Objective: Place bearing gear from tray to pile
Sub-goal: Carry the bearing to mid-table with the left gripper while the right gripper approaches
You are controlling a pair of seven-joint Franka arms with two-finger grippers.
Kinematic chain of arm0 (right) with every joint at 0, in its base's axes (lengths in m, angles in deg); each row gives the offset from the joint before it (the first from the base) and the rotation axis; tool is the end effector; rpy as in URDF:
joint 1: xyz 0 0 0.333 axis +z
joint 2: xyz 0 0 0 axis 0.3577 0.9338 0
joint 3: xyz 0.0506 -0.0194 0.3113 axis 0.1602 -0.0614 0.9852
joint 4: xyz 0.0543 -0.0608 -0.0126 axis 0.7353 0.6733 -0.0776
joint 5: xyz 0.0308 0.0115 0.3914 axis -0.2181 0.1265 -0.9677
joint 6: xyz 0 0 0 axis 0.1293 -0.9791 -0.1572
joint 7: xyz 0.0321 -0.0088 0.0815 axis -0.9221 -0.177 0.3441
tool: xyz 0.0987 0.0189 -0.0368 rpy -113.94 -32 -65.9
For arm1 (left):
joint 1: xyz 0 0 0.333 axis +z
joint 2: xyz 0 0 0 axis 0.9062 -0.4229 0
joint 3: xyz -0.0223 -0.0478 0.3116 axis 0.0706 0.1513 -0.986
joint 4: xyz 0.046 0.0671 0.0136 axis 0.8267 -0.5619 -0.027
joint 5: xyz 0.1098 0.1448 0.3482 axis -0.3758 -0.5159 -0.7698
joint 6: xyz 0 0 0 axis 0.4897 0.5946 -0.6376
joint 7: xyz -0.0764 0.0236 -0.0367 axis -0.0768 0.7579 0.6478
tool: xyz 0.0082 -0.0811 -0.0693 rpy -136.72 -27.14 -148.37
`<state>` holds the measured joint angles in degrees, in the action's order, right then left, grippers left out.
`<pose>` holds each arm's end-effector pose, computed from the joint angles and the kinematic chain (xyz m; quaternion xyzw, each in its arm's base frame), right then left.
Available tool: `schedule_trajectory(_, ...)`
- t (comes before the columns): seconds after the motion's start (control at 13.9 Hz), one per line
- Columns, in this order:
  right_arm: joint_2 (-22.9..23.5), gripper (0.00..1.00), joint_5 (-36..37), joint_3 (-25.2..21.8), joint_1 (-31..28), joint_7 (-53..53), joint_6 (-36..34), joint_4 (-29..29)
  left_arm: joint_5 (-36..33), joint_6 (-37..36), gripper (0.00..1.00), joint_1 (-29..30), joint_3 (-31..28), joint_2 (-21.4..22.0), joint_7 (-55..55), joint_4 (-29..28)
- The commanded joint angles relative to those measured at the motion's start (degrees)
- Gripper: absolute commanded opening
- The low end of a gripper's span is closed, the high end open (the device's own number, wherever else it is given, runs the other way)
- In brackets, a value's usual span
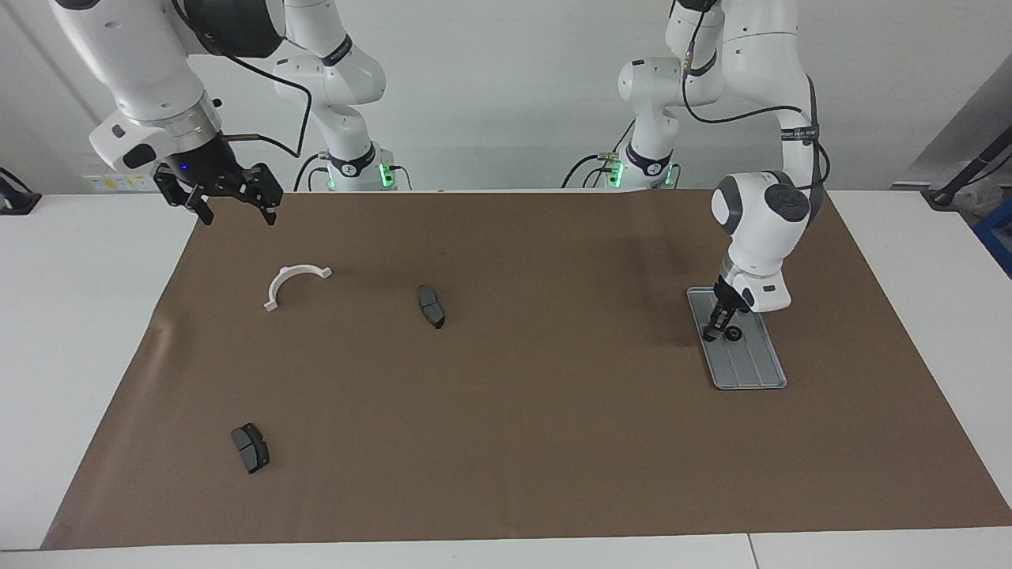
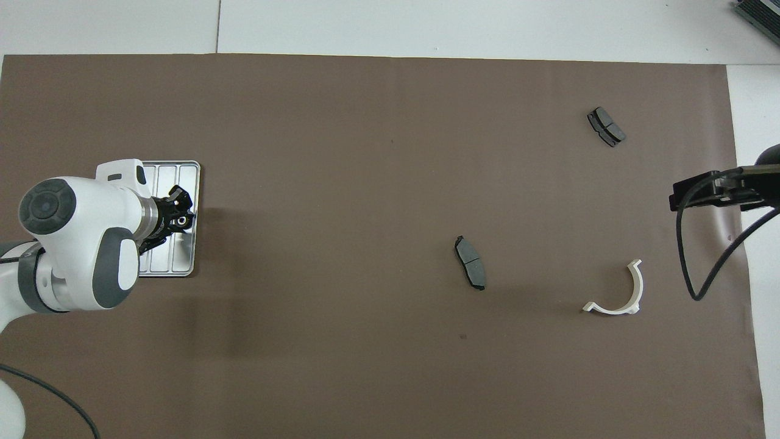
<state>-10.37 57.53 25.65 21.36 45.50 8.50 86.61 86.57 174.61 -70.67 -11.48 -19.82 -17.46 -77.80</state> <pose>0.5504 -0.0102 0.6147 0.9998 -0.0118 -0.0138 0.0089 0.5580 -0.0343 0.3084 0.9040 0.4232 0.0505 0.0333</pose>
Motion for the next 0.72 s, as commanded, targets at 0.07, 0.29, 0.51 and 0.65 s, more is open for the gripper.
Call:
schedule_trajectory(0.07,-0.5,1.0,-0.9,0.4,-0.3,-0.5,-0.5,0.6,-0.2,-7.6,0.0,-3.4,0.1,-2.8,0.1,11.4)
schedule_trajectory(0.29,-0.5,1.0,-0.9,0.3,-0.3,-0.5,-0.6,0.6,-0.6,-7.1,0.0,-10.3,0.1,-4.0,-0.2,14.2)
schedule_trajectory(0.51,-0.5,1.0,-0.9,0.3,-0.3,-0.5,-0.5,0.5,-0.5,-7.3,0.0,-19.4,0.1,-3.8,-0.4,13.6)
schedule_trajectory(0.65,-0.4,1.0,-0.8,0.3,-0.3,-0.6,0.0,0.4,-0.5,-7.4,0.0,-26.1,0.1,-3.6,-0.3,13.4)
